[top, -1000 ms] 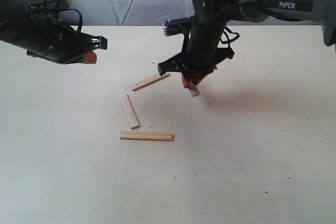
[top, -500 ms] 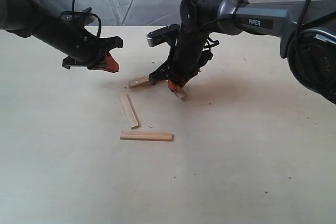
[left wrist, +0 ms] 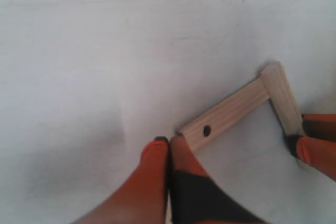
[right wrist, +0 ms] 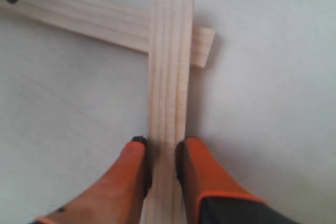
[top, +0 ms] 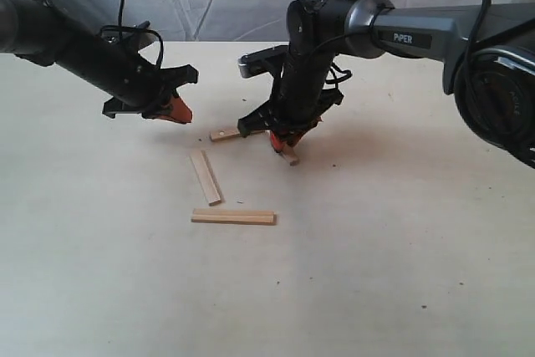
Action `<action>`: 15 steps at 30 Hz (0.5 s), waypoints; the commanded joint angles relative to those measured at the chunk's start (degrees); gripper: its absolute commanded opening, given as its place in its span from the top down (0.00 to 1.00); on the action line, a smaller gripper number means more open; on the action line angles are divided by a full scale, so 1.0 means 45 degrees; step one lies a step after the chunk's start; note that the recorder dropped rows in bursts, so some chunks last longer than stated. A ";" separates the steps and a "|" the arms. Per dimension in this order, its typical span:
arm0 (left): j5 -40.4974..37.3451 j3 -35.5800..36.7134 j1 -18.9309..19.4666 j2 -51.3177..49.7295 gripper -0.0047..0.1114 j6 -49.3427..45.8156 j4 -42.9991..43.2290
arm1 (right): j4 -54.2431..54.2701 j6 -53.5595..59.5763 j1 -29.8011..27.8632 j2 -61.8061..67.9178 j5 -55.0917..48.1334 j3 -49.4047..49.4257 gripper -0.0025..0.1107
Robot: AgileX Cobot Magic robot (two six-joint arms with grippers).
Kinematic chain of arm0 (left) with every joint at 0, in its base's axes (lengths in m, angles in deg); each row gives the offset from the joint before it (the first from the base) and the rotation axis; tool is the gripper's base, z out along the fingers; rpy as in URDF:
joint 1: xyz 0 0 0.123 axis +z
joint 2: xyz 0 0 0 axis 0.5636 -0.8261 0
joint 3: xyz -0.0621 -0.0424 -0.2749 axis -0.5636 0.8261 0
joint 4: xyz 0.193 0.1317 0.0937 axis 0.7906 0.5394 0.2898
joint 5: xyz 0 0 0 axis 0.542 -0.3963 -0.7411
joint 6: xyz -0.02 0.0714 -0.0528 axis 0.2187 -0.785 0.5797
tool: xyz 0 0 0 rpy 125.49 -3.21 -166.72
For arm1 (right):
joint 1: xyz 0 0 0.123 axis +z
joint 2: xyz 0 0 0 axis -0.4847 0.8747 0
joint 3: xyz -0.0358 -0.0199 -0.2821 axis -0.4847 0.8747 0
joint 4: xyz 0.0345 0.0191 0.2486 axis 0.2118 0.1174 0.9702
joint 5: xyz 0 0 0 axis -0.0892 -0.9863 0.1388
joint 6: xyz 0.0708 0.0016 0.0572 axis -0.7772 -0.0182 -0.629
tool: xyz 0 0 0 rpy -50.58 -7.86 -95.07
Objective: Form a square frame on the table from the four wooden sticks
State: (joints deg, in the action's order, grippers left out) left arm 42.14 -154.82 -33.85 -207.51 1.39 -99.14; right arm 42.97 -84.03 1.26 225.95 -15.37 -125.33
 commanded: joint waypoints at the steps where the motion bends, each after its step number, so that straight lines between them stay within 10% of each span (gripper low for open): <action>1: 0.0449 -0.0041 -0.0009 0.1001 0.96 0.1010 0.1483 | -0.0203 -0.1508 -0.0517 -0.0382 -0.1036 -0.0073 0.98; 15: 0.2486 0.2280 -0.1767 0.3200 0.96 0.1725 0.2023 | -0.0666 -0.4367 -0.1233 -0.0892 -0.1747 -0.0073 0.98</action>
State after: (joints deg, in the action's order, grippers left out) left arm 50.72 -147.11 -39.64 -193.25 8.14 -90.78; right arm 40.40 -103.12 -4.14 222.00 -24.28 -125.33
